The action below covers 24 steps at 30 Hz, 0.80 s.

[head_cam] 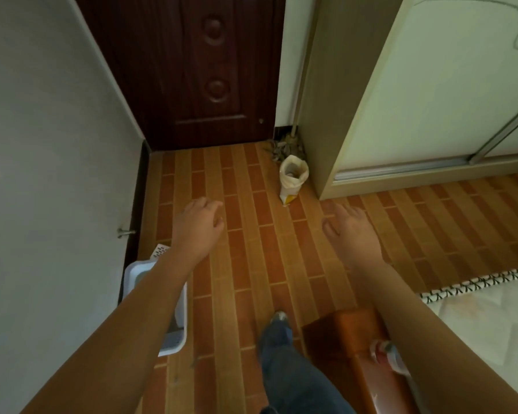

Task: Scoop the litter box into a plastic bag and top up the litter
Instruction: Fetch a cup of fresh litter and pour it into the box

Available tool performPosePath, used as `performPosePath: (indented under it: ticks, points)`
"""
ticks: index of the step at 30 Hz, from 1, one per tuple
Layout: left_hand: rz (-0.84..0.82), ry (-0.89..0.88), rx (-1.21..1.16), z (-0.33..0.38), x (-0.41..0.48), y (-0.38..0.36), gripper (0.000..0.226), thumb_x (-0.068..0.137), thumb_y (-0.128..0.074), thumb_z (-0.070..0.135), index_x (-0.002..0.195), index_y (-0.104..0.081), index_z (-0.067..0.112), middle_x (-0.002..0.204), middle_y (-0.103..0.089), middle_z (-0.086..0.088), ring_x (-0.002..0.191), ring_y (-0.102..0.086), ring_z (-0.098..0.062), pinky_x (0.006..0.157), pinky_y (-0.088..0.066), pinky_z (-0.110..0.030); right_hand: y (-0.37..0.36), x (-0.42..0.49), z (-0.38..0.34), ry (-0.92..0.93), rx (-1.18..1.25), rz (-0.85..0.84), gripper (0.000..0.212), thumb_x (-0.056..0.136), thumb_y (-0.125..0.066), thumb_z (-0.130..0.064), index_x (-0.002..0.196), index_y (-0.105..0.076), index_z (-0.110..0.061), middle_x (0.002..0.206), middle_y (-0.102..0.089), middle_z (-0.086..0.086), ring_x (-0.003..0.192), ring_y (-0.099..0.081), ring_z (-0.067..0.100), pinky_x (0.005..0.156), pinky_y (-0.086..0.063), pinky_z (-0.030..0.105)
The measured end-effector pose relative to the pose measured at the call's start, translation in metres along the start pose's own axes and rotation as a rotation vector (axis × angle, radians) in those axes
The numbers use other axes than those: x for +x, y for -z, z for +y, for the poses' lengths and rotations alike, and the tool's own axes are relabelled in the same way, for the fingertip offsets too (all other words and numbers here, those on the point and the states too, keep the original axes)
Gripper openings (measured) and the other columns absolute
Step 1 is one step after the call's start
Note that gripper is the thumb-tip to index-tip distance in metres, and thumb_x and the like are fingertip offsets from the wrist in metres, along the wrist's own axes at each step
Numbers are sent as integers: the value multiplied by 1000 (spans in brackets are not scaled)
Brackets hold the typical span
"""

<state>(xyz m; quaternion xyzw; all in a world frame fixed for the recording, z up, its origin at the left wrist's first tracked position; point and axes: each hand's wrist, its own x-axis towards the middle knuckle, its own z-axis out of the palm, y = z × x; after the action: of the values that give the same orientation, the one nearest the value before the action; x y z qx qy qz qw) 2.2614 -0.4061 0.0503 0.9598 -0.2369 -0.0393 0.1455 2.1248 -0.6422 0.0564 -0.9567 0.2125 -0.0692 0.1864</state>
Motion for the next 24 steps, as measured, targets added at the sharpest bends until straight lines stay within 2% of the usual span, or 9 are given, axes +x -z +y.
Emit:
performPosePath:
  ticks: [3,9,12,19,24]
  points:
    - [-38,-24,44,18,62,-2,42,94,-49,27,135,-46,23,134,-50,1,122,-47,-17,96,-47,-38,5,61,18,-35,-21,-21,30,91,-50,-20,117,-57,-4,117,-60,14,114,-47,31,93,-39,40]
    - [-92,-5,51,40,156,-8,44,94,-48,29,137,-42,25,138,-45,3,119,-48,-16,92,-49,-36,11,153,49,-37,-85,-73,38,92,-51,-23,126,-53,-6,122,-59,14,117,-47,32,96,-39,40]
    - [-112,-10,28,46,195,-15,44,94,-49,28,137,-43,24,139,-44,2,122,-46,-17,96,-46,-37,11,184,60,-50,-104,-93,39,93,-49,-24,128,-51,-8,125,-58,13,120,-47,30,98,-38,39]
    - [-161,-58,-14,46,300,-40,42,95,-48,26,136,-45,19,140,-43,-2,129,-38,-21,105,-37,-38,-4,256,75,-103,-113,-119,33,94,-49,-23,123,-54,-8,120,-61,12,114,-51,31,90,-42,37]
    - [-243,-96,21,35,382,-53,42,95,-47,27,136,-45,19,140,-43,-2,127,-42,-24,102,-38,-38,-32,323,74,-222,-76,-143,37,96,-46,-26,127,-51,-8,125,-58,10,117,-50,28,94,-40,37]
